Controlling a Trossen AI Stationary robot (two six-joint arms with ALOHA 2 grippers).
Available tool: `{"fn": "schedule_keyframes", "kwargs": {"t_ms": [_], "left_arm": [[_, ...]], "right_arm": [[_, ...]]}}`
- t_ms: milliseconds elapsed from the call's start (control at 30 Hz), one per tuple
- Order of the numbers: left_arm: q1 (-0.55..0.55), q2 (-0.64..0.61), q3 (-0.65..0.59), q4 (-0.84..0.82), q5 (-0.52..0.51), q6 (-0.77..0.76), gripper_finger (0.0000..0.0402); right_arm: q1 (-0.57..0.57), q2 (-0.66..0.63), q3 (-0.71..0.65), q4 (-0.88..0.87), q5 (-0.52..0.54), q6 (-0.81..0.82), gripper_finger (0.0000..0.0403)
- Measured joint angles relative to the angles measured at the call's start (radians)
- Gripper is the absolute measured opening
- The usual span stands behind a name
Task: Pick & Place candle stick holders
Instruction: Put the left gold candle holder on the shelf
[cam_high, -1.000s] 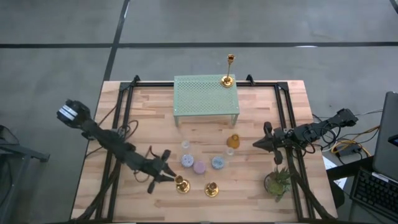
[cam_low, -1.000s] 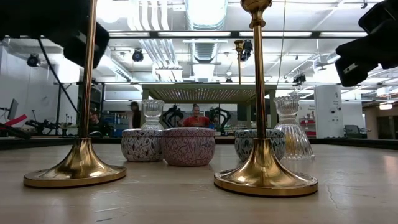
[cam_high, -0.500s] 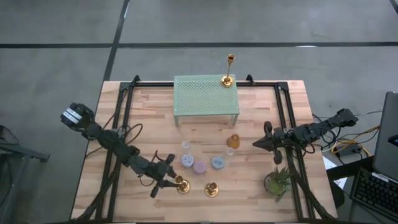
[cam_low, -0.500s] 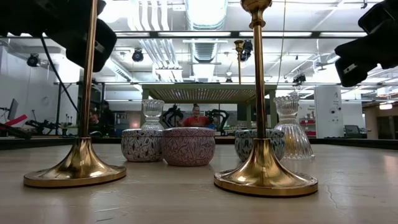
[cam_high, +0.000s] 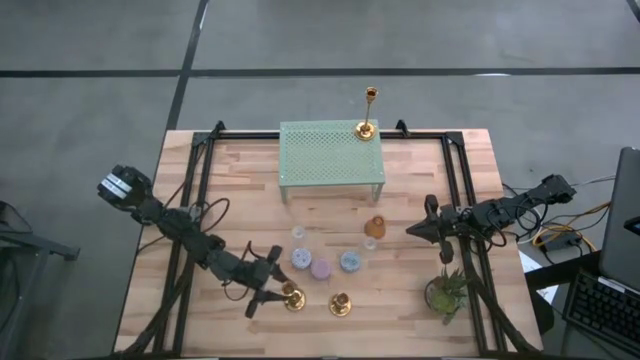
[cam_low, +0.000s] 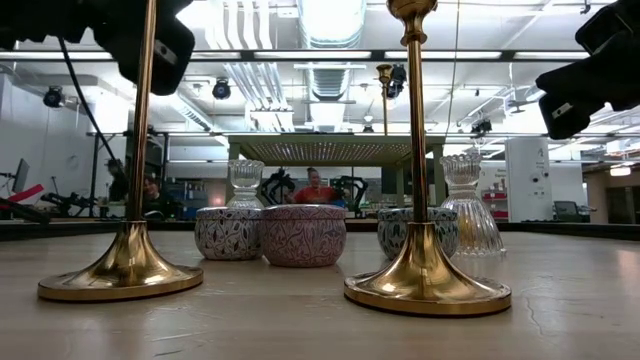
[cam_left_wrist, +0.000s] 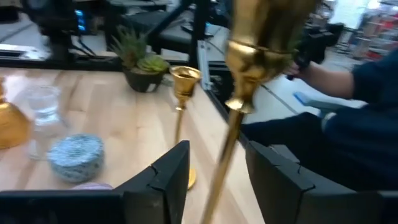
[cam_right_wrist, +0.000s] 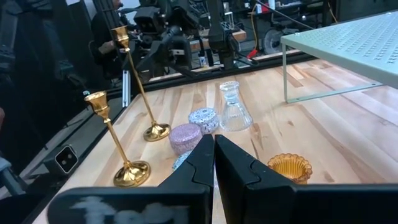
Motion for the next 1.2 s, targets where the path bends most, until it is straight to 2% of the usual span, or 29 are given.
{"fn": "schedule_keyframes", "kwargs": {"t_ms": [533, 733, 967, 1200], "left_arm": [[0.001, 0.000, -0.001, 0.001, -0.054, 0.094, 0.0020], [0.011, -0.007, 0.019, 0.048, -0.150, 0.170, 0.0025], [0.048, -0.025, 0.078, 0.042, -0.165, 0.177, 0.0024], [0.091, -0.029, 0.207, -0.058, -0.343, 0.192, 0.0026]], "right_arm": [[0.000, 0.000, 0.000, 0.000, -0.001, 0.000, 0.0009], [0.000, 0.000, 0.000, 0.000, -0.001, -0.004, 0.0009], [0.000, 0.000, 0.000, 0.000, -0.003, -0.004, 0.0009], [0.000, 0.000, 0.000, 0.000, -0.003, -0.003, 0.0009]]}}
